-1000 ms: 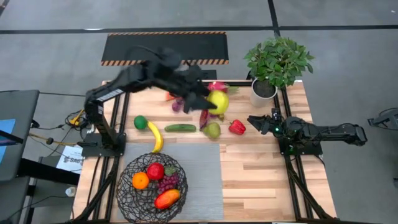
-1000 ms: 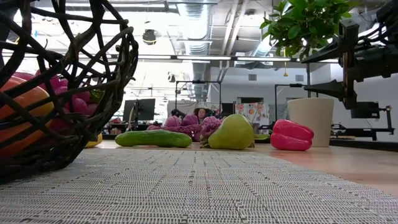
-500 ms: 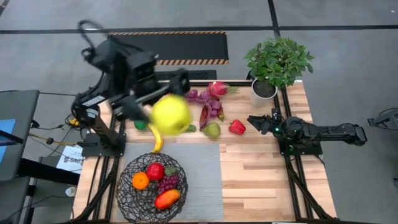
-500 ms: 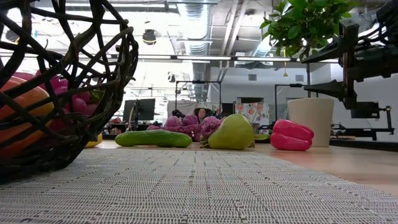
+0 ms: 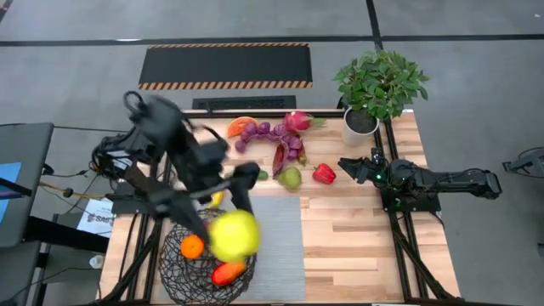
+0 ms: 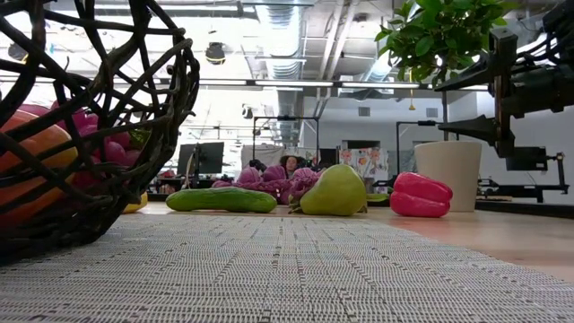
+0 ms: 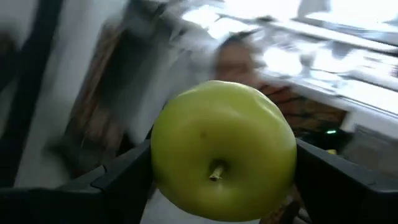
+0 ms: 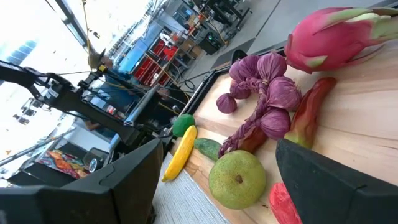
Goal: Build produce basket
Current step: Put the green apple into the black wire basket
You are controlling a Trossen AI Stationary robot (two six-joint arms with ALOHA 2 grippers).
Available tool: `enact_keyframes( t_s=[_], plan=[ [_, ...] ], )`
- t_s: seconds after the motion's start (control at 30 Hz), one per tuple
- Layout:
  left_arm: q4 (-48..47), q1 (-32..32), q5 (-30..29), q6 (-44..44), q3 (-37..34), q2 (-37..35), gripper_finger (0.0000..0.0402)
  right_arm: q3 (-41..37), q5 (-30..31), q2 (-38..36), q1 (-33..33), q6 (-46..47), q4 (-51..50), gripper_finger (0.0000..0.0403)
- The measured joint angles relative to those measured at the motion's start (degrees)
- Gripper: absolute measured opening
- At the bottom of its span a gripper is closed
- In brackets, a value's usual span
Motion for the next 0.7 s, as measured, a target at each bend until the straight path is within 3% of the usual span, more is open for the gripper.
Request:
enact_keyframes(
  t_s=[0.17,0.4,0.57,0.7],
  plan=[
    [-28.77,-3.62,-13.86,-7.05,-0.07,0.09,0.0318,0.0,0.04,0.0,0.0,-0.02,0.0,0.0333],
    [-66.41,-5.98,-24.56,-21.06,-0.09,0.6,0.0318,0.0,0.05,0.0,0.0,0.0,0.0,0.0333],
    [-62.7,-10.05,-34.64,-22.79,-6.95,-1.46,0.0318,0.0,0.07,0.14,-0.02,-0.02,0.0,0.0333],
    [-66.91,-13.07,-38.15,-27.63,-12.01,-2.01,0.0318,0.0,0.09,0.6,-0.07,-0.02,0.01,0.0333]
  ],
)
